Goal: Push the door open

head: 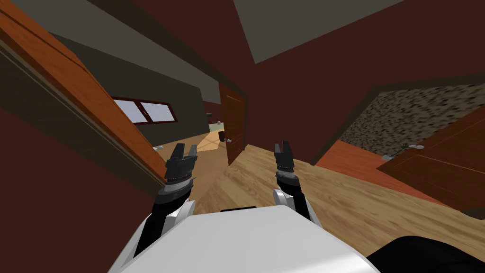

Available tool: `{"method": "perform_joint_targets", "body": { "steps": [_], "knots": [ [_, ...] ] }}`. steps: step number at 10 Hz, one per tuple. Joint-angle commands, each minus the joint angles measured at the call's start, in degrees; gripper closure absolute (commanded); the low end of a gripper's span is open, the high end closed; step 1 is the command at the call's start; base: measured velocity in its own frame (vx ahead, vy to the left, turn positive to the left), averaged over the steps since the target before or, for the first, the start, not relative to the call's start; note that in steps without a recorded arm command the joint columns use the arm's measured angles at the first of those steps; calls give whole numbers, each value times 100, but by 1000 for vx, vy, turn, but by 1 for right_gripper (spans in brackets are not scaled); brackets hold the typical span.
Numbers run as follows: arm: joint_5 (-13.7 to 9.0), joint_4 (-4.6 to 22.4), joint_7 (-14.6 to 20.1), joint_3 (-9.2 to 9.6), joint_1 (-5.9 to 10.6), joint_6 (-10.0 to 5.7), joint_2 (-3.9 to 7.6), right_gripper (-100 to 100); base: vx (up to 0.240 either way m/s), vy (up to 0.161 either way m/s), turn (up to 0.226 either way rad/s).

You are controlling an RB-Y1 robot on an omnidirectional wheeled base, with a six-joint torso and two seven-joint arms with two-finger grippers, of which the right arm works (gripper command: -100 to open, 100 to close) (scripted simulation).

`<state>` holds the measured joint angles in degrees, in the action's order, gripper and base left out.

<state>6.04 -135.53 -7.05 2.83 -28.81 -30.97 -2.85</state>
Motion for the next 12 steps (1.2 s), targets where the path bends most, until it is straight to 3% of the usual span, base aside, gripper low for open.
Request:
{"method": "perform_joint_targets", "body": {
  "steps": [1,7,12],
  "knots": [
    [91,182,-153,-12,5,-64,108,-100,98,-12,124],
    [466,929,-781,-64,27,-327,418,-100,203,-6,118],
    [757,1508,-1267,-103,44,-531,575,-100,142,-10,112]
  ]
}}
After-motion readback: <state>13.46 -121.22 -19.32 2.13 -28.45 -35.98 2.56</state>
